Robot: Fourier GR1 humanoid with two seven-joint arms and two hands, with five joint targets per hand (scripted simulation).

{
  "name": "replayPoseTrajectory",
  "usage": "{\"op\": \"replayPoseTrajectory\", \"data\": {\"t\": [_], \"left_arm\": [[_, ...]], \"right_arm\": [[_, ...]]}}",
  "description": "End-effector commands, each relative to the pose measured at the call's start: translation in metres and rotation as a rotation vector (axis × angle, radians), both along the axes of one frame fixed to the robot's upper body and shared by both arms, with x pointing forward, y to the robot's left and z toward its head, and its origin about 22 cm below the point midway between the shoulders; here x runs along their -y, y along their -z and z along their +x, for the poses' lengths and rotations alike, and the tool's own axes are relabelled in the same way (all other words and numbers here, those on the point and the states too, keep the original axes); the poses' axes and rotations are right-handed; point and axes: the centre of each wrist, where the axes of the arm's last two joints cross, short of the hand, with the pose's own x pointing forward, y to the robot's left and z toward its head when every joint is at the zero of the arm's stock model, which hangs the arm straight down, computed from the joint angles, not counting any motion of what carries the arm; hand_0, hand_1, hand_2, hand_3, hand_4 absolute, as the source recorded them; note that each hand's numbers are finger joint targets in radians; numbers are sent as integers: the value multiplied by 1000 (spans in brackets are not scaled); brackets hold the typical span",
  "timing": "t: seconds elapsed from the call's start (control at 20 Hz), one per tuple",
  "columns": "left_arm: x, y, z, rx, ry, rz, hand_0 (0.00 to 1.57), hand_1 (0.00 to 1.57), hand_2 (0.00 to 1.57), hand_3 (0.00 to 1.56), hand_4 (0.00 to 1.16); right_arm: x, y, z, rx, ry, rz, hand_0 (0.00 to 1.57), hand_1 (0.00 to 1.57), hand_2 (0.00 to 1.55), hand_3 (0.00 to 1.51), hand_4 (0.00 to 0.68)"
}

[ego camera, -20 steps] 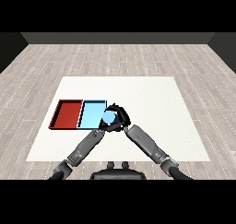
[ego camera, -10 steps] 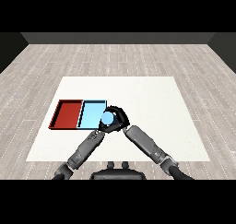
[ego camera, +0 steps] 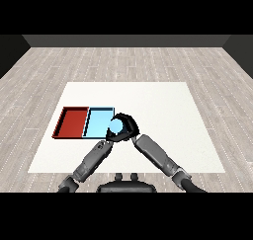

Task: Pick the blue can and put it in the blue box

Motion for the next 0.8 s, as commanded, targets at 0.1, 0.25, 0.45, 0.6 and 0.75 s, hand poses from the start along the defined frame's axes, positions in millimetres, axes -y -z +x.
{"op": "replayPoseTrajectory", "data": {"t": [0.1, 0.25, 0.45, 0.6, 0.75], "left_arm": [[7, 2, 8, -41, 10, -37, 1571, 1571, 1516, 1448, 1097], [6, 2, 9, -41, 10, -37, 1571, 1571, 1516, 1448, 1097], [16, -2, 8, -33, -1, -15, 1571, 1571, 1520, 1454, 1121], [-16, 9, 4, -48, 6, -29, 1571, 1571, 1549, 1480, 1137], [4, 18, -1, -38, 17, -20, 1571, 1571, 1571, 1498, 1137]], "right_arm": [[4, 5, -8, -74, -24, 38, 535, 535, 551, 0, 0], [6, -1, 1, -66, -9, 48, 0, 0, 0, 0, 0], [23, 17, 6, -58, 4, 57, 0, 0, 0, 0, 0], [13, -11, -6, -57, -11, 56, 0, 0, 0, 0, 0], [12, -11, 4, -77, 11, 61, 0, 0, 0, 0, 0]]}}
